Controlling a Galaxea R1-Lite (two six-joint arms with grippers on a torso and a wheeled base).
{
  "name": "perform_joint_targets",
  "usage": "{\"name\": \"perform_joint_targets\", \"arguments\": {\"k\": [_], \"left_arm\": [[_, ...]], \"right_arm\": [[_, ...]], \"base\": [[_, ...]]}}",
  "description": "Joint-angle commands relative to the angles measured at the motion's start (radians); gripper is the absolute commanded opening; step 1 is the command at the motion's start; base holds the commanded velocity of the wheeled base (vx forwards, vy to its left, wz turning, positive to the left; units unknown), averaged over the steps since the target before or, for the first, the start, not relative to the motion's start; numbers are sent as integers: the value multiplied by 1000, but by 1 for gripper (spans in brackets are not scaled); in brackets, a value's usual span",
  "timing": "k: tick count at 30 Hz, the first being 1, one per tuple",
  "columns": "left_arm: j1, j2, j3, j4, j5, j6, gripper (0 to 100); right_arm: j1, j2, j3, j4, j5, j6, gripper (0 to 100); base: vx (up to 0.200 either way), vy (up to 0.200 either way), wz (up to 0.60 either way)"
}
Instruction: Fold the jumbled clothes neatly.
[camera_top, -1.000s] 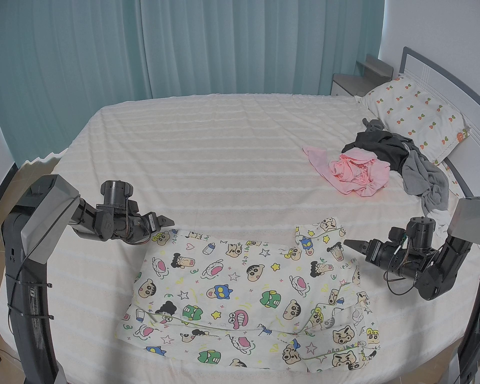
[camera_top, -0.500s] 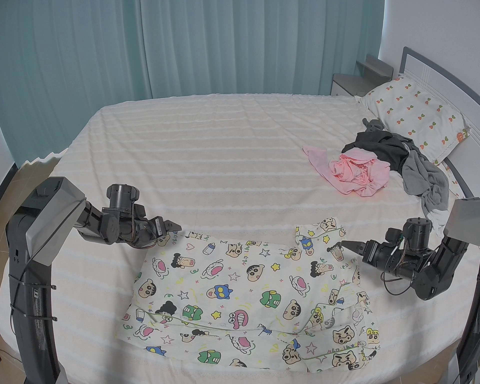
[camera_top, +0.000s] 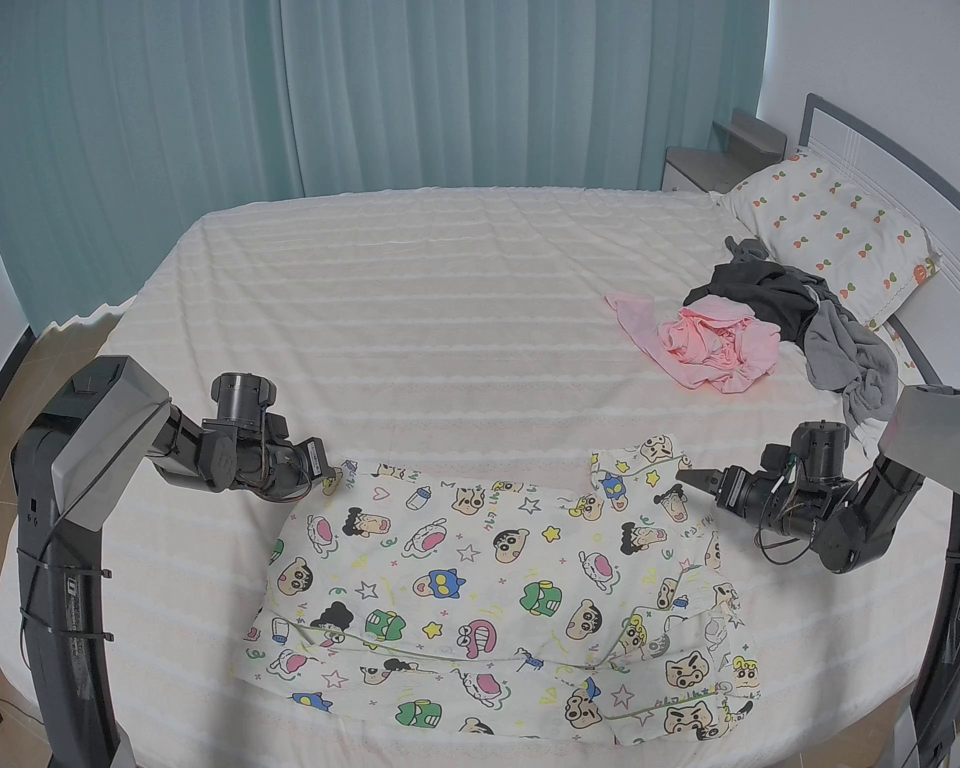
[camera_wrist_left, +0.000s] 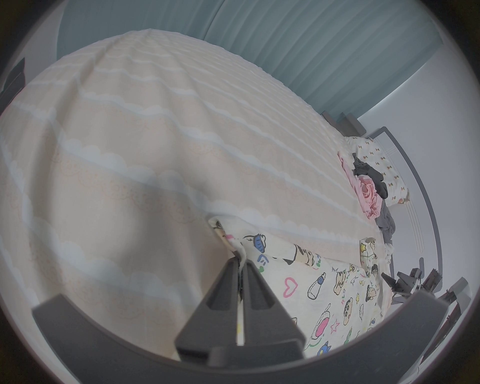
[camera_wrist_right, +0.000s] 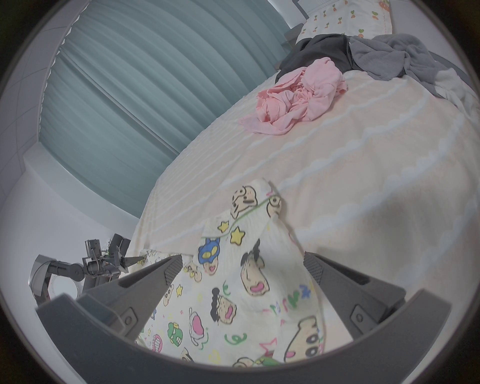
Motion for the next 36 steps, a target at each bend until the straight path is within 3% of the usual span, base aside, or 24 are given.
{"name": "perform_joint_targets", "arguments": {"k": [1, 8, 14, 17, 25, 26, 28, 36], "left_arm": [[15, -24, 14, -3, 7, 0, 0], [15, -64, 59, -65, 24, 2, 0], [13, -76, 86, -83, 29, 2, 0], [13, -79, 89, -83, 29, 2, 0], [13, -80, 98, -83, 29, 2, 0], [13, -80, 98, -83, 29, 2, 0], [13, -80, 101, -83, 29, 2, 0], [15, -82, 114, -85, 29, 3, 0]], "right_arm": [[-5, 7, -98, 71, -1, -1, 100], [-1, 70, -336, 323, -2, -3, 100], [2, 113, -431, 423, -1, -8, 100], [10, 133, -453, 489, 1, -52, 100], [30, 165, -511, 554, 9, -72, 100], [30, 167, -523, 577, 7, -75, 0], [30, 168, -563, 637, 9, -80, 0], [21, 150, -546, 639, 50, -83, 0]], "base": [[0, 0, 0], [0, 0, 0], [0, 0, 0], [0, 0, 0], [0, 0, 0], [0, 0, 0], [0, 0, 0], [0, 0, 0]]}}
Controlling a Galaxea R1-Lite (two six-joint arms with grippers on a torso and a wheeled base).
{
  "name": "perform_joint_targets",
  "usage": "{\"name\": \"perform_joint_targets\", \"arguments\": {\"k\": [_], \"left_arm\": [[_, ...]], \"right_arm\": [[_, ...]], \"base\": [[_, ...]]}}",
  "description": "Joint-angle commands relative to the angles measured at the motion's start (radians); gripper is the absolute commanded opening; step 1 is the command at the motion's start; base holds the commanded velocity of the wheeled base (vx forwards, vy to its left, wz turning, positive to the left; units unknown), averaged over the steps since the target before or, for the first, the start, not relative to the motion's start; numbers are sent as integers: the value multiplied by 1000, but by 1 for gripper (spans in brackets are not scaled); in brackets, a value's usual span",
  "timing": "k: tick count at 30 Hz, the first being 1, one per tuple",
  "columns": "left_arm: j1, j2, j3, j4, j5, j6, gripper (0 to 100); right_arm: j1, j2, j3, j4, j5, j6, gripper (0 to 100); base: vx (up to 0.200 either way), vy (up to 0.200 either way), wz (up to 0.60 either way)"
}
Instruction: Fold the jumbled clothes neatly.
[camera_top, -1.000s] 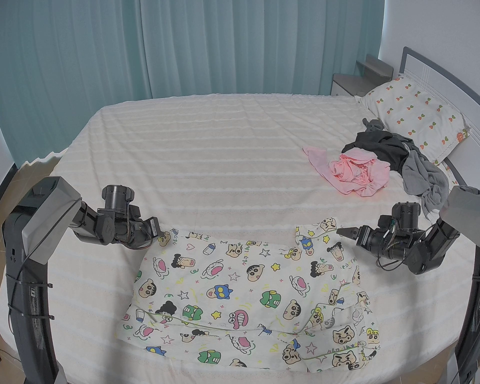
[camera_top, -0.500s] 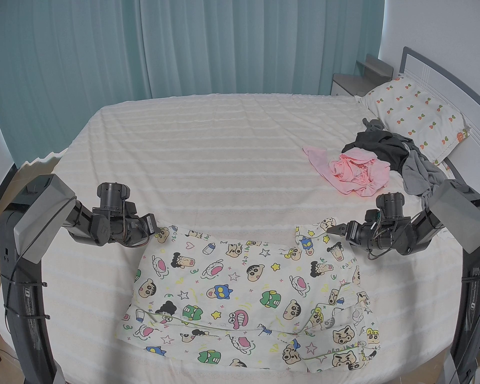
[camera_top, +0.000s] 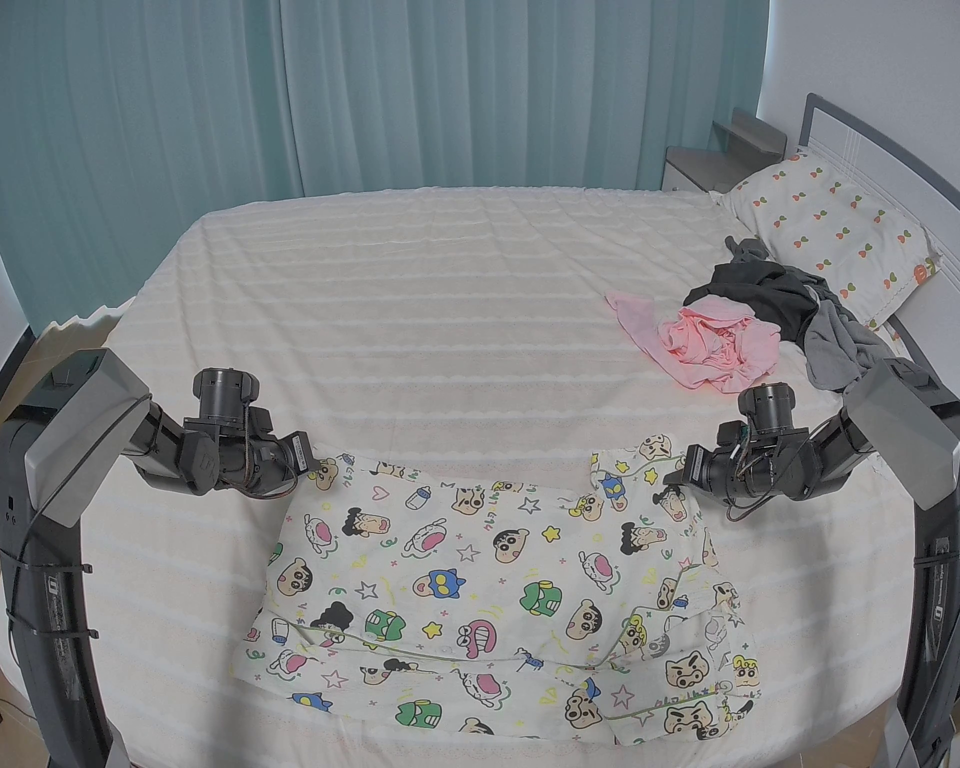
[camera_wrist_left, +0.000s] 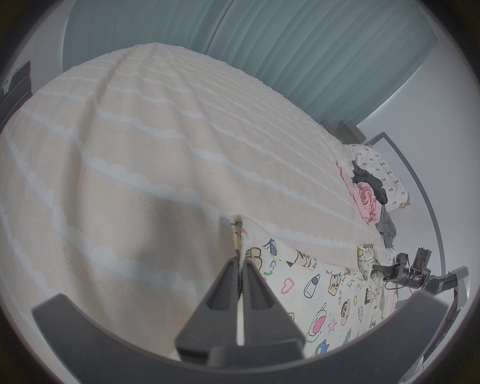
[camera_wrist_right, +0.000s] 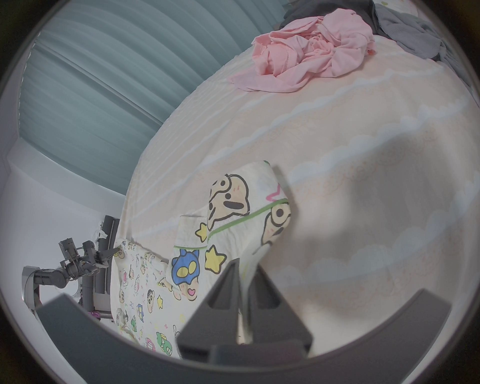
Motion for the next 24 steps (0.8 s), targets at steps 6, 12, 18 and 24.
{"name": "perform_joint_targets", "arguments": {"k": [6, 12, 18, 24], "left_arm": [[1, -20, 12, -1, 0, -1, 0], [7, -54, 30, -1, 0, -2, 0], [8, -83, 67, -17, -2, -2, 0], [19, -111, 107, -70, 0, -4, 0]], "right_arm": [[-26, -30, 48, -52, 73, 0, 0], [-43, -39, 157, -248, 126, 14, 0], [-55, -64, 249, -358, 213, 11, 0], [-63, -79, 307, -450, 247, 11, 0]], "base": [[0, 0, 0], [0, 0, 0], [0, 0, 0], [0, 0, 0]]}}
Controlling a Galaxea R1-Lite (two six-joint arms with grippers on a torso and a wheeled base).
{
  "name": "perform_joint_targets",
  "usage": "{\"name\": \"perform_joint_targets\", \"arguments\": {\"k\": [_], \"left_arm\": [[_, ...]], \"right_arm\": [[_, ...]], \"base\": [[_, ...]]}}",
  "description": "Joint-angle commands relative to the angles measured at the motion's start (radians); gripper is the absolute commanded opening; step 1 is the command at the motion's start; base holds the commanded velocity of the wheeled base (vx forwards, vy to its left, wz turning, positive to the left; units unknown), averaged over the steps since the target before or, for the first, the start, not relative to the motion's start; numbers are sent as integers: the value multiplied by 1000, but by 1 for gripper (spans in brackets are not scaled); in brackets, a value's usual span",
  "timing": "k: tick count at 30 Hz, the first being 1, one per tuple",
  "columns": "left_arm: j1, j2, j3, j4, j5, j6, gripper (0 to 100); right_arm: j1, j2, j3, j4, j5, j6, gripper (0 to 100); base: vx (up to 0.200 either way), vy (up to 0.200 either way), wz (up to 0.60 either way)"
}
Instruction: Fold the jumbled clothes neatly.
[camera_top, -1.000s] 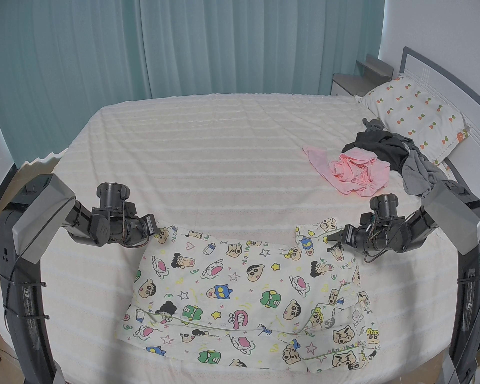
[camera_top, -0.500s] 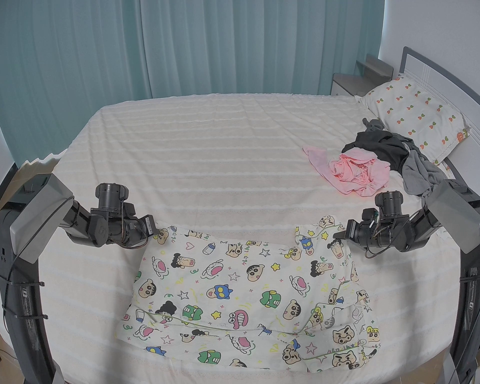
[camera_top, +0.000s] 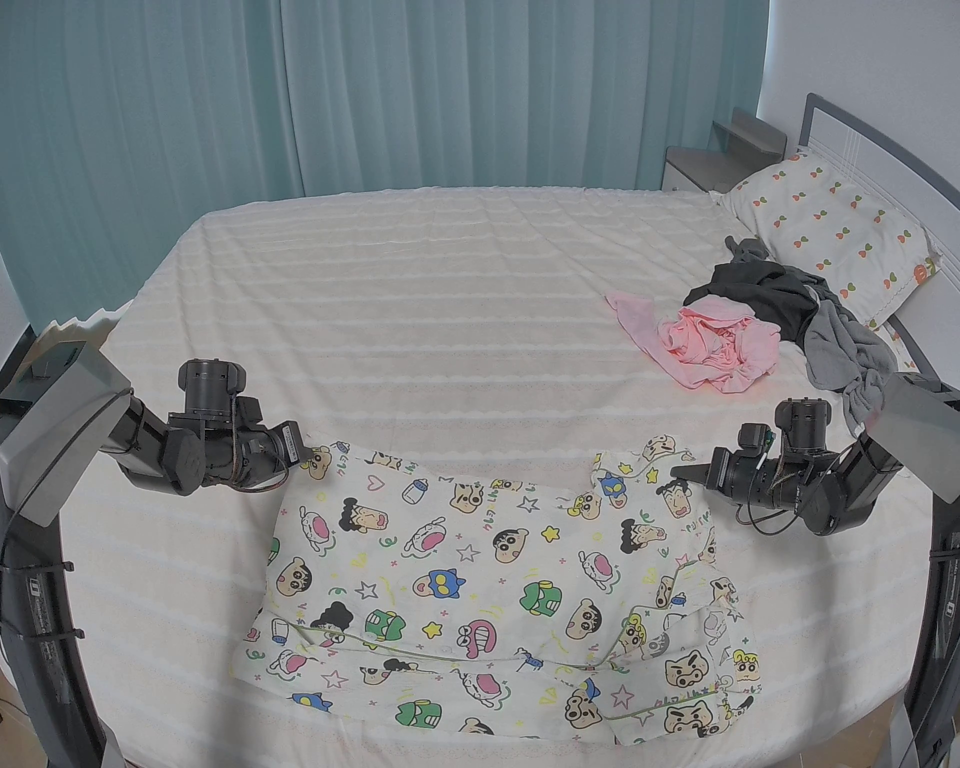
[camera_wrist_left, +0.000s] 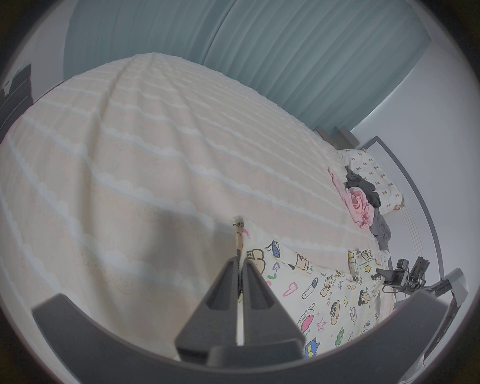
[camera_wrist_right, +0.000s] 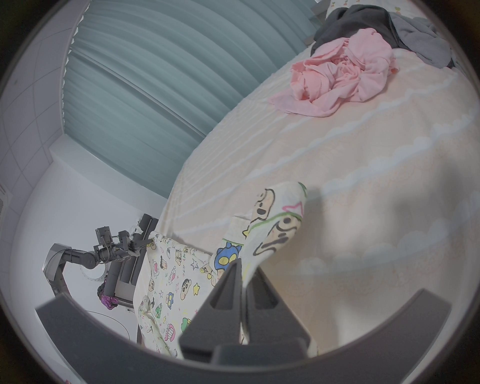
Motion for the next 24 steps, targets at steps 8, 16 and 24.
{"name": "perform_joint_targets", "arguments": {"k": [8, 16, 24], "left_arm": [[22, -79, 68, -9, -10, -2, 0], [28, -94, 60, -9, -10, -3, 0], [27, -99, 60, -12, -10, -3, 0]], "right_arm": [[-11, -57, 76, -56, 41, 2, 0], [-13, -80, 71, -66, 41, 3, 0], [-11, -91, 74, -73, 41, 3, 0]], "base": [[0, 0, 0], [0, 0, 0], [0, 0, 0]]}}
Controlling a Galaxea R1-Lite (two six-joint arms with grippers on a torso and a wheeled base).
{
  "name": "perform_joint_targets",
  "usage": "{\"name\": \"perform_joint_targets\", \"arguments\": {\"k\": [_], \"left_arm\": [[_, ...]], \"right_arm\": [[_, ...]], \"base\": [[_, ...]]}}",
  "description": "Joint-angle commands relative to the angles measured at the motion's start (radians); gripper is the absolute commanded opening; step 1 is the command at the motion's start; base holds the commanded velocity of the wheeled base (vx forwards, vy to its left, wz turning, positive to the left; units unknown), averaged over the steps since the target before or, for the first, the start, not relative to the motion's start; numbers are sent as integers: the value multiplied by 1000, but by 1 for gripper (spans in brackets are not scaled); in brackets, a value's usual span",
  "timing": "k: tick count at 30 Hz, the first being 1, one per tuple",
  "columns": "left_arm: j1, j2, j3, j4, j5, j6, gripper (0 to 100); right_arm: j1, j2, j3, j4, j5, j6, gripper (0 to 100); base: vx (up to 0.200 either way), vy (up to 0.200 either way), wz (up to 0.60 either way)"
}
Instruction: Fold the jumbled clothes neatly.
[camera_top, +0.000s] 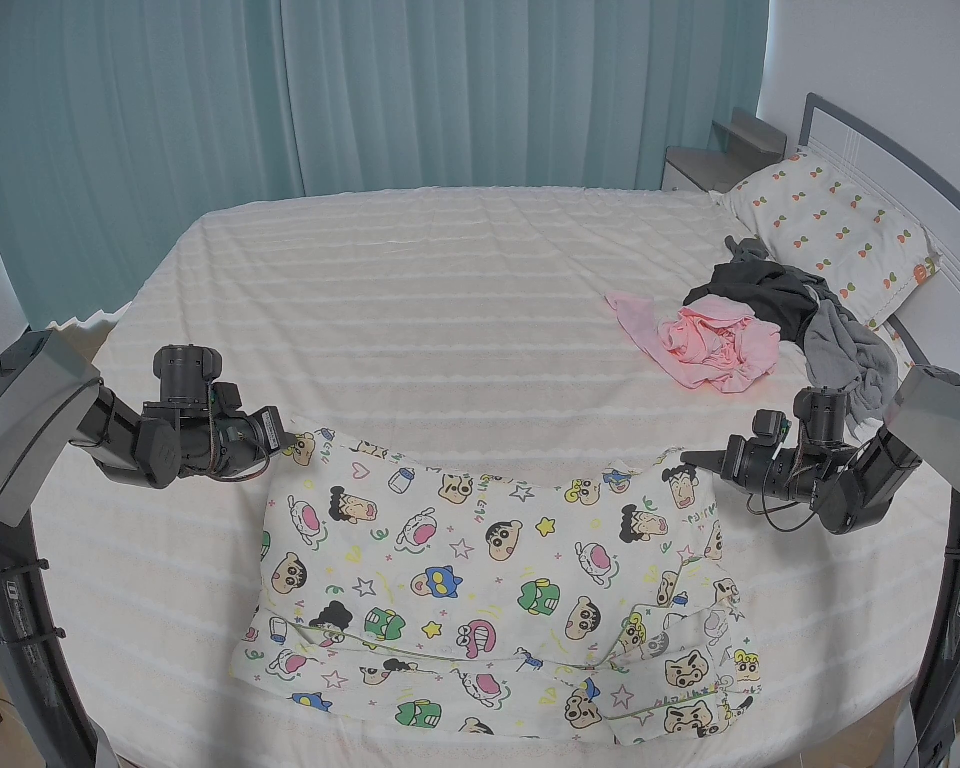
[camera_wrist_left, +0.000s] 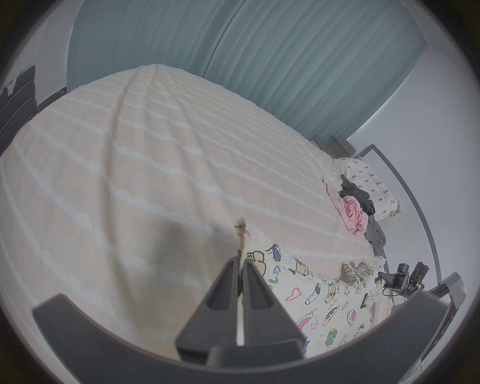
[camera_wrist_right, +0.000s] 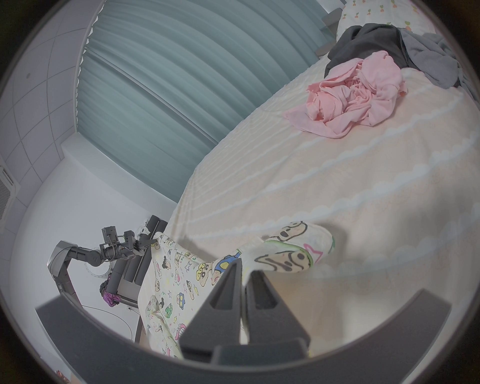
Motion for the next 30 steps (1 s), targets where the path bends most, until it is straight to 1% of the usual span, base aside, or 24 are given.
{"name": "perform_joint_targets", "arguments": {"k": [1, 6, 10, 13, 14, 15, 23, 30], "left_arm": [[1, -9, 4, -9, 0, 0, 0], [4, -15, 16, -19, 2, 0, 0], [10, -55, 75, -21, -3, 6, 0], [8, -76, 105, -29, -4, 9, 0], [10, -76, 107, -29, -4, 9, 0], [10, -88, 125, -35, -7, 9, 0], [14, -164, 256, -79, -50, 26, 0], [20, -223, 361, -133, -53, 37, 0]], "right_arm": [[0, -14, 4, -8, 0, 2, 0], [-1, -23, 17, -9, 0, 0, 0], [-1, -63, 73, -11, 5, -4, 0], [-1, -99, 116, -12, 42, -9, 0], [-1, -100, 118, -12, 43, -9, 0], [-1, -122, 147, -24, 65, -11, 0], [2, -138, 276, -136, 74, -11, 0], [2, -138, 400, -241, 86, -14, 0]], "base": [[0, 0, 0], [0, 0, 0], [0, 0, 0], [0, 0, 0], [0, 0, 0], [0, 0, 0], [0, 0, 0], [0, 0, 0]]}}
